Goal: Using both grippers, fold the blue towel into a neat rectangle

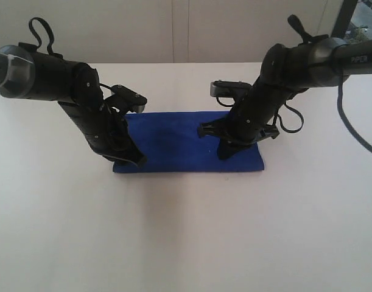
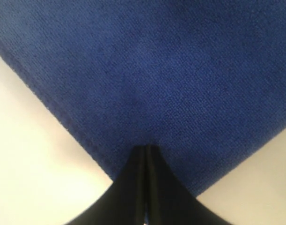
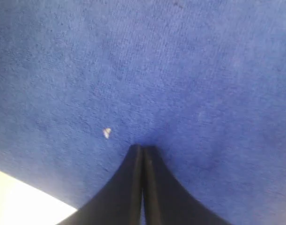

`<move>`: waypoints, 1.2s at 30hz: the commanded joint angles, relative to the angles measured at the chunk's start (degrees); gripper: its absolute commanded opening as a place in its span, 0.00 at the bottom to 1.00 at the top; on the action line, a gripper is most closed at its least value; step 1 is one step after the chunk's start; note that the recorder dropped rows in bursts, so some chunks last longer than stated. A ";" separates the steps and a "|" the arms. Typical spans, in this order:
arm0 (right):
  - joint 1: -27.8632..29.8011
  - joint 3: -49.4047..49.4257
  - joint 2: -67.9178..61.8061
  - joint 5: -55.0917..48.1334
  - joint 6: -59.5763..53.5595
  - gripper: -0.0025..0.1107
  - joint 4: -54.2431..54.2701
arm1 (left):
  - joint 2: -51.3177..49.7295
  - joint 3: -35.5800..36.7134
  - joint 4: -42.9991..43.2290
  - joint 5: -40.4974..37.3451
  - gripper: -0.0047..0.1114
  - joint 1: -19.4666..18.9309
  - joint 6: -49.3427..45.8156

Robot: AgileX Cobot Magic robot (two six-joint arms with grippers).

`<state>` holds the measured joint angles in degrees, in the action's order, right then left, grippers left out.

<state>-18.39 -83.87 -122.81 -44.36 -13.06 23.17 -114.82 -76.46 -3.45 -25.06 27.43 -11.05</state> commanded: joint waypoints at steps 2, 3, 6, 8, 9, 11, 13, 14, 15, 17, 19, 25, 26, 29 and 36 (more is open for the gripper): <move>0.12 -0.01 0.48 -2.34 3.35 0.02 -9.36 | -0.84 0.48 0.78 -1.66 0.04 0.13 0.55; 0.12 -0.01 0.52 -2.78 3.49 0.02 -10.67 | -0.84 0.48 0.78 -1.66 0.04 0.13 0.55; 0.12 -0.01 0.75 -3.85 5.43 0.02 -14.55 | -0.84 0.48 0.91 -1.66 0.04 0.13 0.55; 0.12 -0.01 0.87 -4.30 5.74 0.02 -15.91 | -0.84 0.48 0.91 -1.66 0.04 0.13 0.55; 0.12 -0.01 0.87 -4.45 5.74 0.02 -16.50 | -0.84 0.48 0.91 -1.66 0.04 0.13 0.55; 0.12 -0.01 0.99 -5.43 5.74 0.02 -17.94 | -0.84 0.48 0.91 -1.66 0.04 0.13 0.55; 0.12 -0.01 0.99 -7.06 5.83 0.02 -20.86 | -0.84 0.48 0.91 -1.76 0.04 0.13 0.55; 0.12 -0.01 0.99 -7.40 5.83 0.02 -21.83 | -0.84 0.48 0.91 -1.76 0.04 0.13 0.55; 0.12 -0.01 0.99 -8.17 6.09 0.02 -23.55 | -0.84 0.48 0.91 -1.76 0.04 0.13 0.55; 0.12 -0.01 0.99 -9.02 8.45 0.02 -27.42 | -0.84 0.48 0.91 -1.76 0.04 0.13 0.55; 0.12 -0.01 0.99 -9.52 10.97 0.02 -31.34 | -0.84 0.48 0.91 -1.76 0.04 0.13 0.55; 0.12 -0.11 0.99 -9.51 12.29 0.02 -34.00 | -0.84 0.48 0.91 -1.76 0.04 0.13 0.55; 0.12 -0.11 1.09 -9.27 12.29 0.02 -34.00 | -0.84 0.48 0.91 -1.76 0.04 0.13 0.55; 0.12 -0.11 1.48 -9.19 13.06 0.02 -34.00 | -0.84 0.48 0.91 -1.76 0.04 0.13 0.55; 0.12 -0.11 5.64 -5.84 15.85 0.02 -34.00 | -0.84 0.48 0.91 -1.65 0.04 0.13 0.55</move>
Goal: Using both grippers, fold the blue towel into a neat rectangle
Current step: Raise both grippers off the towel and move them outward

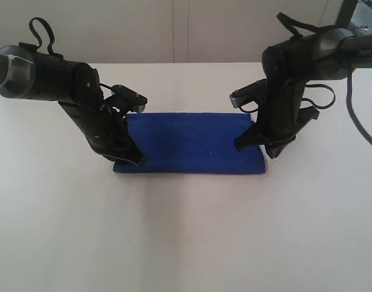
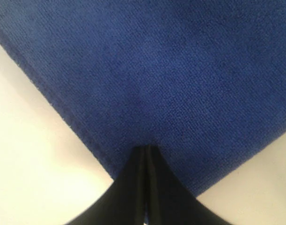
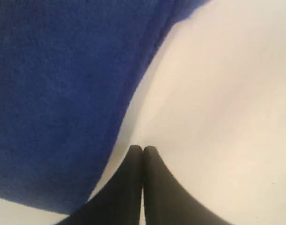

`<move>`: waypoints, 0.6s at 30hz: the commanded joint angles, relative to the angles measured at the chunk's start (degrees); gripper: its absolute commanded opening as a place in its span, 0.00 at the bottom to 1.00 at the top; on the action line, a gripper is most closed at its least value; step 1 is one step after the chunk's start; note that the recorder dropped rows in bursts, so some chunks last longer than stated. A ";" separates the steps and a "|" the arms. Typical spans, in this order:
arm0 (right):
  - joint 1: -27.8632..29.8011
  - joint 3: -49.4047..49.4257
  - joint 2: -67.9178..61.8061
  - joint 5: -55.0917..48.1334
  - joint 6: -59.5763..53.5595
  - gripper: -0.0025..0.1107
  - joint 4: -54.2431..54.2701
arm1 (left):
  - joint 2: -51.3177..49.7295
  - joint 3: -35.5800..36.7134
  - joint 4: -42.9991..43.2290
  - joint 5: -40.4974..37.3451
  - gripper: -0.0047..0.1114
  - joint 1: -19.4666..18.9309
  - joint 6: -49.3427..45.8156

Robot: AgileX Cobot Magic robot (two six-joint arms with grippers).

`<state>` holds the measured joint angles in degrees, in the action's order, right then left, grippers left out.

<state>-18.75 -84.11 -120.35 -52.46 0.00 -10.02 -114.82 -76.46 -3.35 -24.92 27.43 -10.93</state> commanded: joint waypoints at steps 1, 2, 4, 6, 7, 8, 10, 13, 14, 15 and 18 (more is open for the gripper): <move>0.48 0.13 4.06 2.90 3.31 0.02 -0.81 | -0.84 0.48 0.82 -1.79 0.04 0.13 0.43; 0.48 0.13 4.94 3.77 3.31 0.02 -0.81 | -0.84 0.48 0.82 -1.79 0.04 0.13 0.43; 0.48 0.13 6.29 4.98 3.31 0.02 -0.81 | -0.84 0.48 0.82 -1.79 0.04 0.13 0.56; 0.48 0.13 7.28 5.52 3.71 0.02 -0.71 | -0.84 0.48 0.82 -1.79 0.04 0.13 0.70; 0.48 0.13 7.58 5.73 4.02 0.02 -0.71 | -0.73 0.48 0.82 -1.79 0.04 0.13 1.15; 0.48 0.13 7.78 5.87 4.43 0.02 -0.71 | -0.52 0.48 0.82 -1.79 0.04 0.13 1.63; 0.48 0.13 7.91 5.99 4.80 0.02 -0.71 | 0.01 0.37 0.82 -1.79 0.04 0.13 2.14; 0.48 0.13 7.91 6.12 5.44 0.02 -0.39 | 1.47 0.37 0.82 -1.89 0.04 0.13 2.14; 0.48 0.13 7.91 6.19 5.44 0.02 -0.22 | 1.83 0.37 0.82 -2.02 0.04 0.13 2.14; 0.48 0.13 7.91 6.50 6.04 0.02 -0.09 | 2.43 0.37 0.82 -2.13 0.04 0.13 2.14; 0.48 0.13 7.91 7.05 6.52 0.02 1.82 | 3.91 0.37 0.70 -2.13 0.04 0.13 2.25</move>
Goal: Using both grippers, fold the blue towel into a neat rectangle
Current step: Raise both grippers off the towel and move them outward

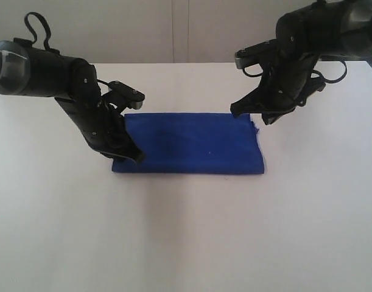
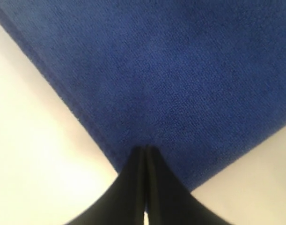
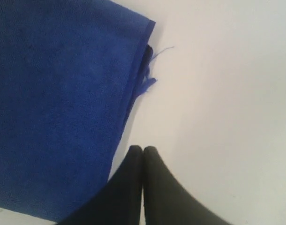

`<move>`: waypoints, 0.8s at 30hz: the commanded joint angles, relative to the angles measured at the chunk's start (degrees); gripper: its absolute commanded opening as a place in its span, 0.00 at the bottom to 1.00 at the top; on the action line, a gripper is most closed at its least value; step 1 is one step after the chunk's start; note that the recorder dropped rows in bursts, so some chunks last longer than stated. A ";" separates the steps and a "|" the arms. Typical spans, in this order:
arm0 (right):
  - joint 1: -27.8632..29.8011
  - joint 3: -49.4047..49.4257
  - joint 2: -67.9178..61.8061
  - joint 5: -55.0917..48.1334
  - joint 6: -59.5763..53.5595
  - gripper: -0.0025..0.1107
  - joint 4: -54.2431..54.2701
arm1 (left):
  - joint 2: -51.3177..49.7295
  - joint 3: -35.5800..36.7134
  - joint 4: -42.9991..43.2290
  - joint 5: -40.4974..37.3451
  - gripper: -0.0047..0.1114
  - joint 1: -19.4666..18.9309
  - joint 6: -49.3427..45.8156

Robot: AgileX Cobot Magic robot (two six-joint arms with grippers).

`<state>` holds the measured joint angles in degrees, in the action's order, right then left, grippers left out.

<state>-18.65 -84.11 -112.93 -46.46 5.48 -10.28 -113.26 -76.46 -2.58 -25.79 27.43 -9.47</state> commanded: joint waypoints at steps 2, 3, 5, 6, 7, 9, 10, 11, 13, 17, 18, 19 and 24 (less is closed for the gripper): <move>0.38 0.13 0.48 1.53 1.04 0.02 3.82 | 2.96 0.37 -0.18 -1.27 0.04 0.13 1.52; 0.38 0.13 0.48 1.82 1.04 0.02 4.78 | 3.21 0.37 -0.18 -1.27 0.04 0.13 2.43; 0.38 0.13 0.48 2.10 1.04 0.02 5.73 | 3.48 0.37 -0.18 -1.27 0.04 0.13 3.56; 0.38 0.13 0.48 2.10 1.04 0.02 5.85 | 3.48 0.37 -0.18 -1.44 0.04 0.13 3.68; 0.38 0.13 0.48 2.10 1.04 0.02 5.85 | 3.48 0.37 -0.18 -1.44 0.04 0.13 3.68; 0.38 0.13 0.48 1.87 1.04 0.02 5.84 | 3.48 0.37 -0.18 -1.32 0.04 0.13 3.68; 0.38 0.13 0.48 1.76 1.04 0.02 5.84 | 3.48 0.49 -0.18 -1.22 0.04 0.13 3.68; 0.38 0.13 0.48 1.76 1.04 0.02 5.84 | 3.48 0.49 -0.18 -1.22 0.04 0.13 3.68; 0.38 0.13 0.48 1.76 1.04 0.02 5.84 | 2.95 0.49 -0.18 -0.77 0.04 0.13 3.68; 0.38 0.13 0.48 1.62 1.04 0.02 5.84 | 0.67 0.49 -0.18 -0.55 0.04 0.13 3.51; 0.38 0.13 0.48 1.62 1.04 0.02 5.84 | 0.14 0.49 -0.18 -0.75 0.04 0.13 3.51; 0.38 0.13 0.48 1.62 1.04 0.02 5.84 | -0.55 0.49 -0.31 -1.03 0.04 0.13 3.51; 0.38 0.13 0.48 1.62 1.04 0.02 5.84 | -0.86 0.49 -0.31 -2.48 0.04 0.13 3.51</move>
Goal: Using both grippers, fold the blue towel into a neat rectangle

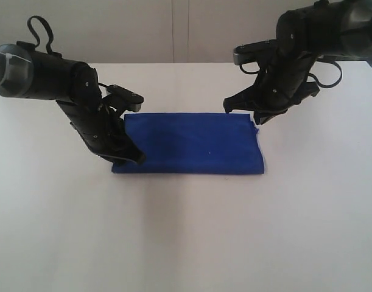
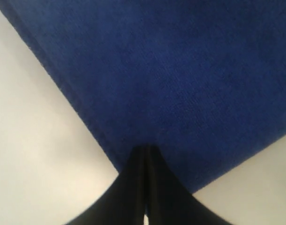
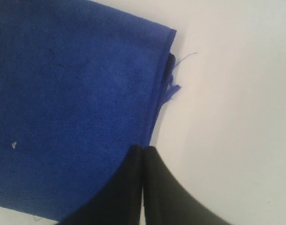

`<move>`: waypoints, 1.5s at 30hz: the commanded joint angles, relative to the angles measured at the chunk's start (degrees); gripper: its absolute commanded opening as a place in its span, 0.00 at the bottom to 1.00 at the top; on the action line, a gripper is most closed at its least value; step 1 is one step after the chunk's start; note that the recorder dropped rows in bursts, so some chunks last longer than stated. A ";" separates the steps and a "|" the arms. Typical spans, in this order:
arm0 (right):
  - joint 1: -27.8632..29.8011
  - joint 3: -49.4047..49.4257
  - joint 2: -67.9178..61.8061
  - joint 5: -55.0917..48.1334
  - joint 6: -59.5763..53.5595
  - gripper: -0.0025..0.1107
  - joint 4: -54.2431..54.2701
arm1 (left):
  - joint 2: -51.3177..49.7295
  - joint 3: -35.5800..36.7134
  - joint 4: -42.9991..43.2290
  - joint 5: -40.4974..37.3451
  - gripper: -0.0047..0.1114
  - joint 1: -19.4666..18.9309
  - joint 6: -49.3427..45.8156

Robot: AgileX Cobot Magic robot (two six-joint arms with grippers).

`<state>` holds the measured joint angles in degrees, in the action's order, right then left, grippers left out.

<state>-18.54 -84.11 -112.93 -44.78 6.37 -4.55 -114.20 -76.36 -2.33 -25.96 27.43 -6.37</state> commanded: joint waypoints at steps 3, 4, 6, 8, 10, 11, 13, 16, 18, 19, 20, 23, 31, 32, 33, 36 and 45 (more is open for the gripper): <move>0.28 0.13 0.48 -0.06 0.14 0.02 0.11 | 0.08 0.39 -0.55 -3.70 0.04 0.13 0.40; 0.28 0.13 0.48 -0.06 0.14 0.02 0.11 | 0.08 0.39 -0.55 -4.25 0.04 0.13 0.40; 0.28 0.13 0.48 -0.06 0.14 0.02 0.11 | 0.08 0.39 -0.55 -5.12 0.04 0.13 0.40; 0.28 0.13 0.48 -0.06 0.14 0.02 0.11 | 0.08 0.39 -0.55 -5.73 0.04 0.13 0.40; 0.28 0.13 0.48 -0.06 0.14 0.02 0.11 | 0.08 0.39 -0.55 -5.46 0.04 0.13 0.40; 0.28 0.13 0.48 -0.06 0.14 0.02 0.11 | 0.08 0.39 -0.55 -5.09 0.04 0.13 0.40; 0.28 0.13 0.48 0.09 0.14 0.02 0.11 | 0.32 0.39 -0.55 -4.86 0.04 0.13 0.40; 0.28 0.13 0.48 0.35 0.76 0.02 0.11 | 1.56 0.28 -0.55 -4.48 0.04 0.13 0.40; 0.28 0.13 0.48 0.86 1.45 0.02 0.11 | 3.37 0.28 -0.55 -3.85 0.04 0.13 0.40; 0.28 0.13 0.48 1.20 1.45 0.02 0.11 | 4.04 0.28 -0.55 -3.73 0.04 0.13 0.40; 0.28 0.13 0.48 1.59 1.45 0.02 0.11 | 5.10 0.28 -0.55 -4.22 0.04 0.13 0.40; 1.00 -0.22 0.48 1.59 1.45 0.02 1.80 | 8.82 -0.76 -0.55 -8.28 0.04 -0.55 3.66; 5.69 -2.01 0.48 -0.52 -4.69 0.02 10.59 | 12.19 -4.05 -6.46 -12.80 0.04 -10.92 4.92; 6.14 -2.01 0.48 -0.85 -5.14 0.02 11.34 | 12.19 -4.04 -8.59 -13.57 0.04 -12.99 4.62; 6.59 -2.01 0.48 -0.95 -5.43 0.02 11.75 | 12.19 -4.04 -10.78 -14.37 0.04 -14.94 3.72; 7.47 -2.01 0.48 -1.09 -7.89 0.02 13.63 | 12.09 -4.04 -13.78 -17.64 0.04 -19.46 1.36; 7.75 -2.10 -1.20 5.47 -9.38 0.02 16.49 | 12.09 -4.04 -13.78 -24.05 0.04 -22.73 -0.14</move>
<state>-11.15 -85.70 -113.26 -41.89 -2.34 10.81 -102.57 -80.29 -15.05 -47.59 4.77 -6.05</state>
